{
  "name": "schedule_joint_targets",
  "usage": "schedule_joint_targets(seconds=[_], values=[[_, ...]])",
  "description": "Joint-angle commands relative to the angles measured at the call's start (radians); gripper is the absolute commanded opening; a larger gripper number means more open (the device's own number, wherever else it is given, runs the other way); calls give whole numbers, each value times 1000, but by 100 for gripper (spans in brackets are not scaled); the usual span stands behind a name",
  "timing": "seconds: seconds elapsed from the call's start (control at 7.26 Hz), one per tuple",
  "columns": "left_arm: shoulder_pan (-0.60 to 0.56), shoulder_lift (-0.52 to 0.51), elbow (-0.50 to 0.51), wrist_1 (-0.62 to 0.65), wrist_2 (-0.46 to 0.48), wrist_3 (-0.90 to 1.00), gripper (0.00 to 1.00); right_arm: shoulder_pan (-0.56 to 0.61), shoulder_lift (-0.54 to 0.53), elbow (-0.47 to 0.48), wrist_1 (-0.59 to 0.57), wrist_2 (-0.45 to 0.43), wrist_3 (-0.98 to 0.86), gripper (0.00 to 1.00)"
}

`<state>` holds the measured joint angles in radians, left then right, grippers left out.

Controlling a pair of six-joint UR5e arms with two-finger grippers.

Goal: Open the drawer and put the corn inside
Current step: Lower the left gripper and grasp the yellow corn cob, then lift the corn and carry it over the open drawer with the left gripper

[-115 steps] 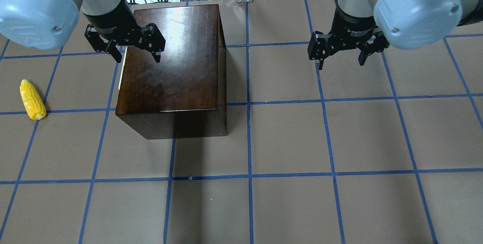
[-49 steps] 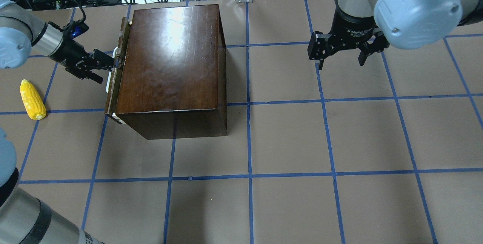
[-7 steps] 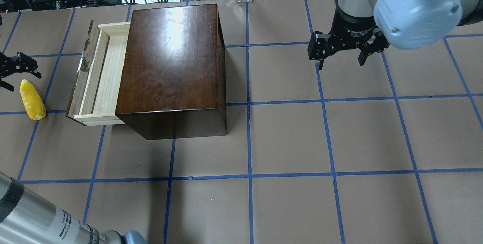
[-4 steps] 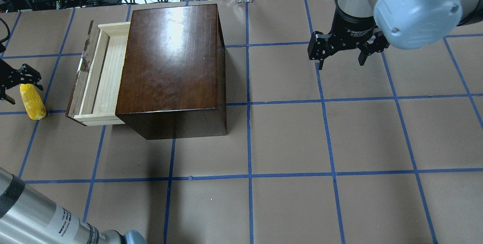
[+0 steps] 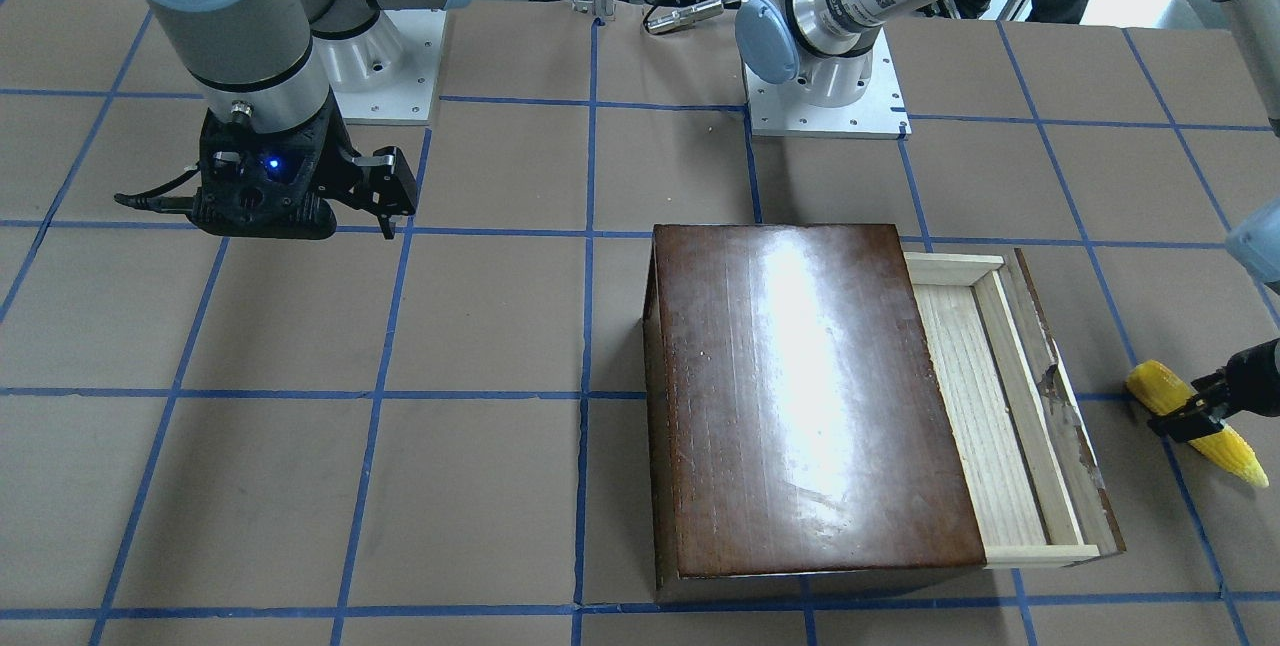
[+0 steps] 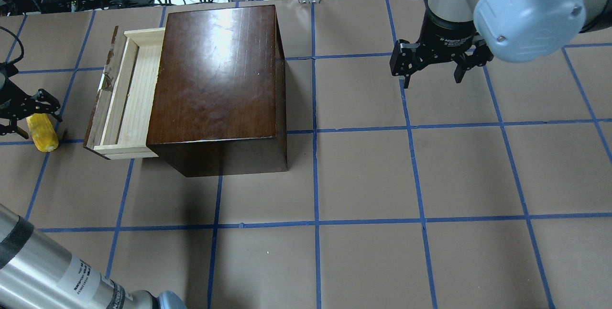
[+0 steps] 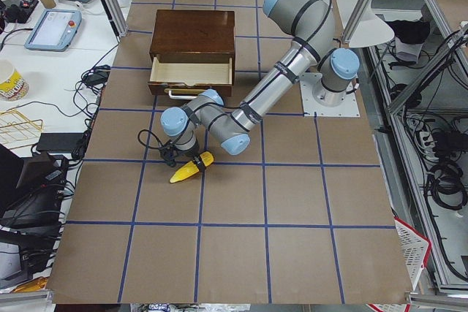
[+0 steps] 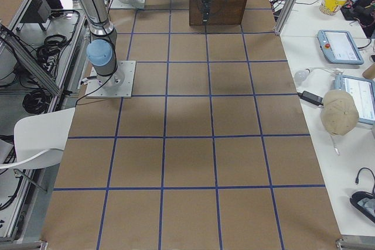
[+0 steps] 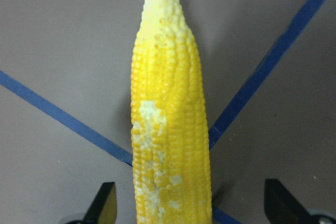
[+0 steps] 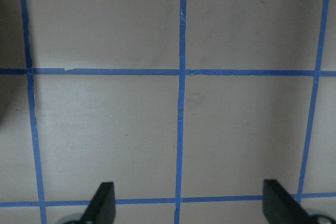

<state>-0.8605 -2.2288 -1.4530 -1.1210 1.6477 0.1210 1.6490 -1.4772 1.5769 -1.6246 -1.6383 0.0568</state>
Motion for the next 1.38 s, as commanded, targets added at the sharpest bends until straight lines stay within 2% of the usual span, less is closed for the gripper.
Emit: schedule_joint_targets(seconds=[0.0,0.14,0.55,0.83,1.24], values=[[0,-5,2,-2,0,35,45,0,0,0,0,0,0,100],[0,-5,2,-2,-2,35,0,0,0,0,0,0,0,100],[-21,41,11,-17,-3,46,0,0,0,0,-1,0,0,100],[-47,101,26,-43,-9,129,0,0,0,0,0,0,0,100],[-121,207,104,-175,-14,296,0,0,0,0,0,0,0,100]])
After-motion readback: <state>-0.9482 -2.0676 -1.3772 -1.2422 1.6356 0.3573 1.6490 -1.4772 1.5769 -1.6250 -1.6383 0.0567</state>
